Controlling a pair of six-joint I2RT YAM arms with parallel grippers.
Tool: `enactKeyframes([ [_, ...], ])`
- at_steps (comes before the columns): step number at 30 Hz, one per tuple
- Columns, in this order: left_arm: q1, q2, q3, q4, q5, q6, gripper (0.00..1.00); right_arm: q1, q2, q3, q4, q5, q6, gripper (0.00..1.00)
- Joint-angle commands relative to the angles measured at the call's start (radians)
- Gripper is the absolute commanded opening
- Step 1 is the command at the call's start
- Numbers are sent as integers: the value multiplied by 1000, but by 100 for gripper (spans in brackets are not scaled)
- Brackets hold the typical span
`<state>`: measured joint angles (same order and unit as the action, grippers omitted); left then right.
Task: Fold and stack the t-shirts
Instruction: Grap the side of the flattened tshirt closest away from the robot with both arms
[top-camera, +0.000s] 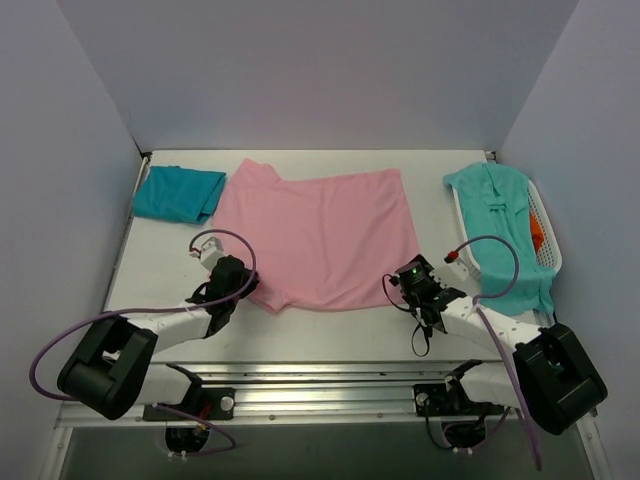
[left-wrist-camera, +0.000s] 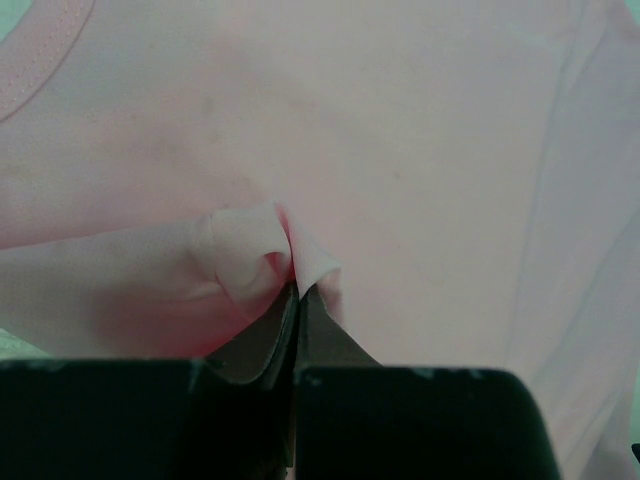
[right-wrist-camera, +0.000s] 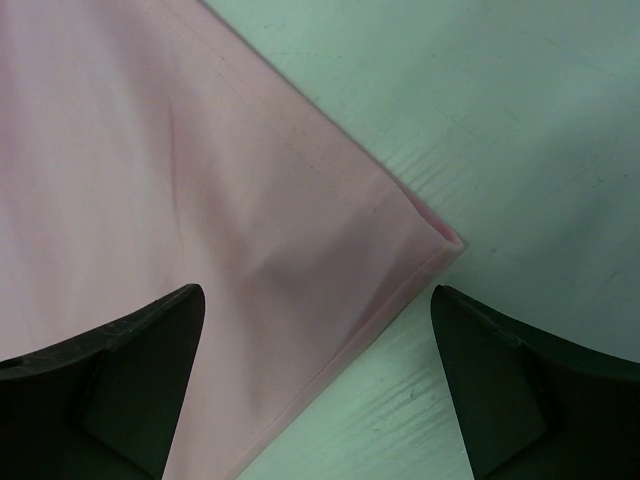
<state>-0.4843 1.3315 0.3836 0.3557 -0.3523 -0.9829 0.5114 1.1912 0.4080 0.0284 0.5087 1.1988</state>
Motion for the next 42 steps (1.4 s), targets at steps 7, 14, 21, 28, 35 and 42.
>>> enactKeyframes([
  [7,23,-41,-6,22,10,23,2,-37,8,-18,14,10,-8,79],
  [14,30,-29,-6,22,19,21,2,-63,7,-54,54,-29,-5,67],
  [21,36,-31,-18,31,24,16,2,-63,5,-55,53,-32,-7,32],
  [28,41,-37,-17,19,32,16,2,-63,-18,-61,48,-38,-8,0],
  [35,39,-217,-17,-141,84,-13,2,-54,-177,-49,-75,-36,-21,0],
  [42,30,-485,-17,-406,87,-28,2,-45,-353,-57,-183,-42,-34,0],
])
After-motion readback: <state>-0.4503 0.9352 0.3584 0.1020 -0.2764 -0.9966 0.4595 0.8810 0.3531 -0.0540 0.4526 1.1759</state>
